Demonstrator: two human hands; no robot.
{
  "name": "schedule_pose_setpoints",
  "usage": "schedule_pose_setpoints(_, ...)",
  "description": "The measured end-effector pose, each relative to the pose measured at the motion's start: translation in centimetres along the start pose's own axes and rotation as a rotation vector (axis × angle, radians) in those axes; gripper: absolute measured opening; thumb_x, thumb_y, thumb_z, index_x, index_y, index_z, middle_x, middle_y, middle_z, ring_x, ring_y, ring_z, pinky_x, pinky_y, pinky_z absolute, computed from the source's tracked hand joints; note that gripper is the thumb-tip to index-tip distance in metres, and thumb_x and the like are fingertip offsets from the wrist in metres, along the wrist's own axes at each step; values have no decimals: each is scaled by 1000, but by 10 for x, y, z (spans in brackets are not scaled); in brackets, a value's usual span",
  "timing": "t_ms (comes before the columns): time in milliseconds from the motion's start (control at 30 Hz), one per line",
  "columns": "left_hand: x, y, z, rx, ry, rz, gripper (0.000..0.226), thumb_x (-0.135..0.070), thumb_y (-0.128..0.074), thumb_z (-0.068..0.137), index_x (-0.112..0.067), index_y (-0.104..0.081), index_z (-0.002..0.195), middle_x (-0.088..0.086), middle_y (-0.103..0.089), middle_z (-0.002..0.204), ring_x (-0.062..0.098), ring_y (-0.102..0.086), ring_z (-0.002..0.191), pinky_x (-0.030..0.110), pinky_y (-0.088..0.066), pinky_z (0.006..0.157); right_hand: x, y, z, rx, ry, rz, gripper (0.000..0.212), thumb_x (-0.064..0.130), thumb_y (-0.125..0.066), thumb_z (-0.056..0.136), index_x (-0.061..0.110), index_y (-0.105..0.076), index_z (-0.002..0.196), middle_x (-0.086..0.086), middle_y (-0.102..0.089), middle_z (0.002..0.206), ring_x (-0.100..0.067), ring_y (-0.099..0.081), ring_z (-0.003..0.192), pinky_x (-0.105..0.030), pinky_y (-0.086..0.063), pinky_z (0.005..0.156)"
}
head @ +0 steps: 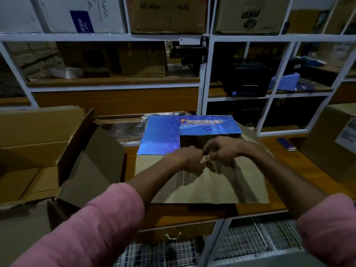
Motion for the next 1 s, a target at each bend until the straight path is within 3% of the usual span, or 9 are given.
schedule_pose_setpoints(100,7,-17,4,-144,14,31,37,-32,-59,96,-11,-51,126,14,-59,126,34,-57,115,43,-44,88,-3,-25,6,-31,-22,0,52,33,-70,91,20,-53,138,2,-58,135,-18,-56,122,-29,-45,97)
schedule_pose_setpoints(200,8,-21,4,-255,-8,78,36,-20,-59,94,-12,-48,127,14,-60,122,36,-59,112,42,-43,83,-13,-41,14,-94,-84,-117,32,43,-70,88,26,-60,113,3,-65,111,-21,-61,106,-41,-51,89)
schedule_pose_setpoints(300,7,-18,3,-329,28,126,30,-11,-53,95,-11,-51,125,14,-62,121,38,-61,111,41,-43,77,-11,-45,13,-243,-63,-207,14,35,-65,90,30,-60,103,5,-63,100,-22,-61,100,-39,-46,78)
schedule_pose_setpoints(367,2,-13,2,-307,73,102,27,-14,-51,99,-11,-53,125,15,-59,125,38,-58,115,44,-46,84,-8,-47,10,-282,-38,-231,19,28,-62,92,31,-60,110,3,-63,105,-23,-61,103,-39,-45,79)
schedule_pose_setpoints(467,-11,-6,10,-184,87,-57,30,-23,-58,97,-8,-54,124,18,-55,128,39,-55,117,48,-45,90,-13,-50,10,-305,-41,-283,9,29,-62,91,29,-55,97,-2,-66,107,-27,-62,101,-39,-46,78)
schedule_pose_setpoints(633,-7,-14,40,-110,87,-352,19,-28,-55,96,-10,-51,99,20,-62,117,32,-57,94,39,-43,77,-23,-53,15,-304,-42,-268,20,33,-61,89,24,-60,107,-1,-66,109,-27,-62,104,-42,-48,83)
schedule_pose_setpoints(700,8,-21,42,-130,170,-308,28,-36,-49,98,-10,-52,107,18,-58,123,33,-54,111,49,-44,94,-23,-54,17,-310,-21,-266,16,31,-61,87,27,-60,102,1,-66,105,-26,-62,101,-42,-47,82)
schedule_pose_setpoints(800,32,-13,34,-255,271,-25,48,-44,-39,100,-11,-48,134,16,-43,147,43,-15,149,75,-18,108,-25,-53,24,-329,8,-229,9,36,-62,87,31,-57,91,7,-64,91,-21,-61,89,-45,-48,80)
schedule_pose_setpoints(1000,118,2,-6,-385,496,146,56,-49,-46,96,-18,-45,143,14,-13,166,45,14,150,82,11,103,-27,-46,33,-305,34,-176,31,61,-64,83,31,-60,89,11,-63,82,-12,-59,82,-39,-45,81)
Point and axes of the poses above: each hand's wrist, its own z-axis towards the middle knuckle, its own y-axis out of the back of the hand, x = y × z, the point moved 8 cm from there along z, towards the middle knuckle
